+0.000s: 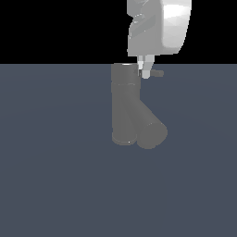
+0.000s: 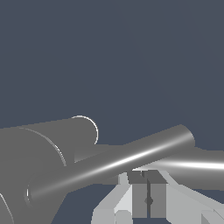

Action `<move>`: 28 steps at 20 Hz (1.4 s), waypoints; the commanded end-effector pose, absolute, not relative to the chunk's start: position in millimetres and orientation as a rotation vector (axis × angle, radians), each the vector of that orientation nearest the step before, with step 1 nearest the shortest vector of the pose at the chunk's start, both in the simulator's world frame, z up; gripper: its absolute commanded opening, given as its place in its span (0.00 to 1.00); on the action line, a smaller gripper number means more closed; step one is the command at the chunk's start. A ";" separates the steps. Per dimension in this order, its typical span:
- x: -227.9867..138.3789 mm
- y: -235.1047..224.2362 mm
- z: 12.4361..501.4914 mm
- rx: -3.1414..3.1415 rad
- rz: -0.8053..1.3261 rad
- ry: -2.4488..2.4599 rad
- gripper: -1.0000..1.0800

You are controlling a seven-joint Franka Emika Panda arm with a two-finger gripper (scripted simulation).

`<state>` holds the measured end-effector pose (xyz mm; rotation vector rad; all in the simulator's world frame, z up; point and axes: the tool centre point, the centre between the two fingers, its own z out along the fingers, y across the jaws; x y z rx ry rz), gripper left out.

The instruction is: Turn on the faucet by rotating a designated handle.

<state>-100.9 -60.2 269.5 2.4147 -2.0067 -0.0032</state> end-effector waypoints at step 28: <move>-33.5 -133.8 269.7 2.374 -0.001 -2.057 0.00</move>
